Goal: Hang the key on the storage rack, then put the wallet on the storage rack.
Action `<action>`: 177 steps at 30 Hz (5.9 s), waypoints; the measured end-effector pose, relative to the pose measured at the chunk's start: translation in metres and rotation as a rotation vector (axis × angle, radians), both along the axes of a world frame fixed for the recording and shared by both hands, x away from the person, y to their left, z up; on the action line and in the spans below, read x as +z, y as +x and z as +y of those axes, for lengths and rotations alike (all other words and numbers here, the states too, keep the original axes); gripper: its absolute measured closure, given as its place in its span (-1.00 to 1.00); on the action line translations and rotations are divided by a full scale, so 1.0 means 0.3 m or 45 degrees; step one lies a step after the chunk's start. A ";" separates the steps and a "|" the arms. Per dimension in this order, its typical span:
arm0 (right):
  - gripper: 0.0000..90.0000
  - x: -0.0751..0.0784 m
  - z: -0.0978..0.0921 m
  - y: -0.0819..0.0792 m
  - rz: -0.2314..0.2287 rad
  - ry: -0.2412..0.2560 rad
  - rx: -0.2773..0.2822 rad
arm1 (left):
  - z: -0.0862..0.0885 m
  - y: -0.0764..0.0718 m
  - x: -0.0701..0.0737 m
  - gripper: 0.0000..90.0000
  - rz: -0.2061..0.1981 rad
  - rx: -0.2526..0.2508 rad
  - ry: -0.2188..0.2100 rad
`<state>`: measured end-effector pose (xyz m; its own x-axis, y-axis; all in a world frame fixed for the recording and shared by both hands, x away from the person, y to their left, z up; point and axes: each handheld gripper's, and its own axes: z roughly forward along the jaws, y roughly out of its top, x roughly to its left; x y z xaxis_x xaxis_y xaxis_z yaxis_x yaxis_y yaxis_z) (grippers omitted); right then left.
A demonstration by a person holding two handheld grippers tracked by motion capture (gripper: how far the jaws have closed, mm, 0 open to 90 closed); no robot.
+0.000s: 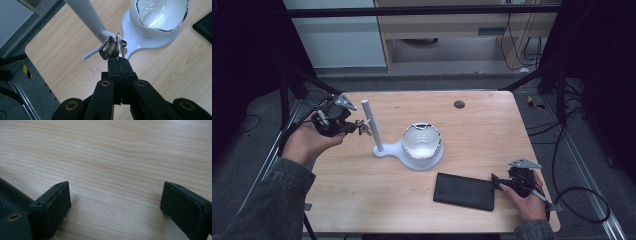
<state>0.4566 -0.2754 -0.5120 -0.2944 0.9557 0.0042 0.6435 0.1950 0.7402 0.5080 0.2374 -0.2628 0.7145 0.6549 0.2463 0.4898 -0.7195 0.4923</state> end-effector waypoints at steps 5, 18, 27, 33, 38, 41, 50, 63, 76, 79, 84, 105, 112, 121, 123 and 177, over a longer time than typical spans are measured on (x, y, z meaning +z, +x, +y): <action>-0.79 0.000 0.001 0.000 0.000 0.001 -0.002 | -0.007 0.006 -0.004 1.00 -0.003 0.003 0.014; -0.79 0.000 0.001 -0.001 0.000 0.002 -0.006 | -0.008 0.038 -0.016 1.00 0.005 0.021 0.005; -0.79 0.000 0.002 -0.002 0.001 0.004 -0.007 | -0.022 0.027 -0.015 1.00 -0.007 0.011 0.008; -0.78 0.000 0.002 -0.002 0.001 0.004 -0.008 | -0.021 0.043 -0.028 1.00 -0.005 0.032 0.037; -0.78 0.000 0.002 -0.002 0.001 0.005 -0.008 | -0.009 0.047 -0.041 1.00 0.000 0.034 0.002; -0.78 0.000 0.002 -0.003 0.001 0.004 -0.008 | -0.005 0.046 -0.041 1.00 0.001 0.033 -0.007; -0.78 0.000 0.002 -0.003 0.001 0.004 -0.008 | 0.010 0.027 -0.043 0.94 -0.061 0.030 -0.061; -0.79 0.000 0.002 -0.003 0.002 0.004 -0.010 | 0.084 -0.189 -0.110 0.30 -0.307 0.017 -0.213; -0.68 0.026 -0.001 -0.015 -0.046 -0.017 -0.019 | -0.020 -0.280 -0.354 -0.19 -0.251 -0.053 -0.267; -0.62 0.035 -0.004 -0.022 -0.064 -0.024 -0.021 | -0.047 -0.276 -0.394 -0.23 -0.222 -0.070 -0.280; -0.61 0.045 -0.002 -0.032 -0.086 -0.023 -0.029 | -0.078 -0.270 -0.435 -0.31 -0.172 -0.089 -0.317; -0.61 0.063 0.003 -0.051 -0.122 -0.033 -0.009 | -0.303 -0.247 -0.563 -0.38 -0.010 -0.301 -0.315; -0.61 0.063 0.003 -0.051 -0.126 -0.036 -0.006 | -0.325 -0.238 -0.578 -0.31 0.027 -0.322 -0.316; -0.51 0.068 0.004 -0.054 -0.135 -0.034 -0.009 | -0.343 -0.226 -0.600 0.13 0.110 -0.371 -0.348; -0.49 0.068 0.005 -0.054 -0.133 -0.031 -0.006 | -0.349 -0.221 -0.606 0.22 0.130 -0.382 -0.368; -0.44 0.087 0.018 -0.056 -0.187 -0.018 0.043 | -0.535 -0.180 -0.704 1.00 0.396 -0.585 -0.198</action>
<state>0.4398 -0.2700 -0.4859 -0.3230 0.9448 -0.0543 0.5217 0.2256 0.8228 0.4538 0.0770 -0.4741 0.9576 0.2720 -0.0955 0.2829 -0.8234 0.4919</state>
